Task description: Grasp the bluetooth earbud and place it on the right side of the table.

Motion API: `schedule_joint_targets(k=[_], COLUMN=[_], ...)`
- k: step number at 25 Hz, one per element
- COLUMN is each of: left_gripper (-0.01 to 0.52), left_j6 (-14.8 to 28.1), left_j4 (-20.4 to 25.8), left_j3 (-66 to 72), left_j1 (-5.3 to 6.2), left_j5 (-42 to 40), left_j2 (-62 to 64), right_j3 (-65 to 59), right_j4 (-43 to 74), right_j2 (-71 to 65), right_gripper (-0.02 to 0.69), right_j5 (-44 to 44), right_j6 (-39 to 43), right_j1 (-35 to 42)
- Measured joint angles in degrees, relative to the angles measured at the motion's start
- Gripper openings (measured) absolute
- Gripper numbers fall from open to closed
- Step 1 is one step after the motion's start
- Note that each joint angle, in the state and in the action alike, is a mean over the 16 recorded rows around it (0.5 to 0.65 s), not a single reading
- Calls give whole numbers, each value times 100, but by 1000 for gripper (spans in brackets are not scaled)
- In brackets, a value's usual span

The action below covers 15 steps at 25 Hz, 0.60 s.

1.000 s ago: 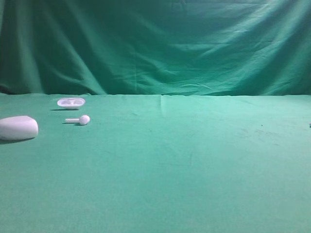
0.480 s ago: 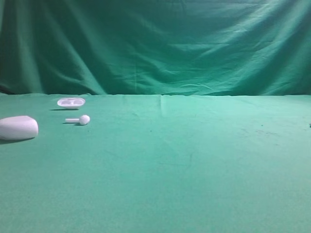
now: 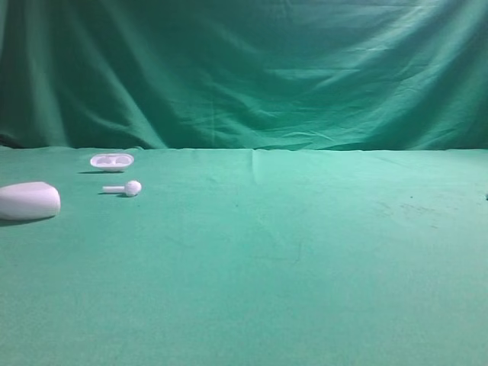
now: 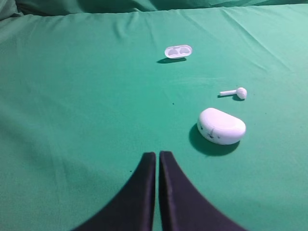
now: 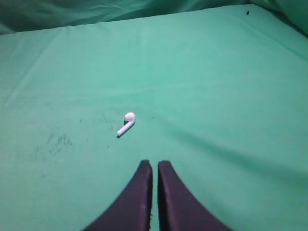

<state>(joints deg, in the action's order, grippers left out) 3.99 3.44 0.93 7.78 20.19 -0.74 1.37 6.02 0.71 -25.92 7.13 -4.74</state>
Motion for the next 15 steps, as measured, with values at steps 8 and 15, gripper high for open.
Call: schedule_joint_targets(k=[8, 15], left_gripper=[0, 0], left_j6=[0, 0], left_j4=[0, 0], left_j3=[0, 0], left_j1=[0, 0], left_j5=[0, 0], left_j2=[0, 0], right_j3=[-257, -274], right_j4=[-128, -165], right_j2=[2, 2], right_gripper=[0, 0], right_j5=[300, 372], right_j6=[5, 9], right_j1=[15, 16])
